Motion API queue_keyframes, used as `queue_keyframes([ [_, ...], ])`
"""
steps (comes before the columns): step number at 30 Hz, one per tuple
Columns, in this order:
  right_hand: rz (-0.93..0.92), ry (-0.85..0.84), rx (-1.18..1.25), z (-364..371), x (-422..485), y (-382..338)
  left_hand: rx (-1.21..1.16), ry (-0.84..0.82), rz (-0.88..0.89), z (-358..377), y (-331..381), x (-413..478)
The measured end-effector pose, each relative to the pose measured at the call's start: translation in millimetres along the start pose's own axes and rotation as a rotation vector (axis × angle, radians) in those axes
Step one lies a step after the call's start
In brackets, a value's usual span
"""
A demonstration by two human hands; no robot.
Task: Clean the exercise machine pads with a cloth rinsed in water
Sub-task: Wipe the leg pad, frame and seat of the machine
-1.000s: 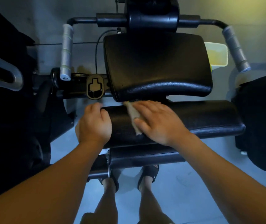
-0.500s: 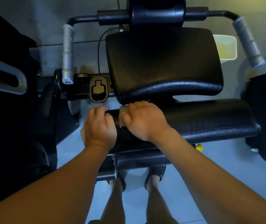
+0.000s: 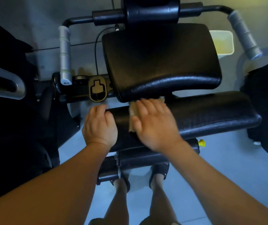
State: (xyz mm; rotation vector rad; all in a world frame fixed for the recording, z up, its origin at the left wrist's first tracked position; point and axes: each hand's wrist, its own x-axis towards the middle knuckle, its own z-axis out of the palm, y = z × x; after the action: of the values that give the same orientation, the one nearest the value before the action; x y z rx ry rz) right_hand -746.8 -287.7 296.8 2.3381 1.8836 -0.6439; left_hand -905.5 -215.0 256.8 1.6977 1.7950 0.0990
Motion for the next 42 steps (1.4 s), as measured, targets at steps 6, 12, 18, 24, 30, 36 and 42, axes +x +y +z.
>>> queue_keyframes([
  [6,-0.167,0.002,-0.074,17.8,-36.6,-25.7,0.026,0.013,0.017,-1.6,3.4,-1.7],
  [12,0.002,0.085,-0.166,15.5,-69.6,45.7,0.043,0.007,0.019,-6.0,5.6,-5.7],
  [18,0.024,0.140,-0.029,-2.5,-63.0,67.1,0.057,0.006,0.013,-9.3,8.5,-6.7],
  [24,-0.010,0.202,-0.075,15.4,-45.0,30.0,0.032,0.030,0.018,-8.1,5.9,-7.6],
  [30,-0.237,0.118,-0.079,22.2,-58.0,-20.2,-0.116,-0.059,-0.051,-16.0,2.2,-11.4],
  [36,-0.309,0.075,-0.192,9.4,-45.2,5.7,-0.507,-0.132,-0.146,-22.6,-7.6,-34.3],
  [42,-0.363,0.149,-0.261,50.2,-34.9,-46.4,-0.810,-0.087,-0.266,-25.1,-12.5,-55.5],
])
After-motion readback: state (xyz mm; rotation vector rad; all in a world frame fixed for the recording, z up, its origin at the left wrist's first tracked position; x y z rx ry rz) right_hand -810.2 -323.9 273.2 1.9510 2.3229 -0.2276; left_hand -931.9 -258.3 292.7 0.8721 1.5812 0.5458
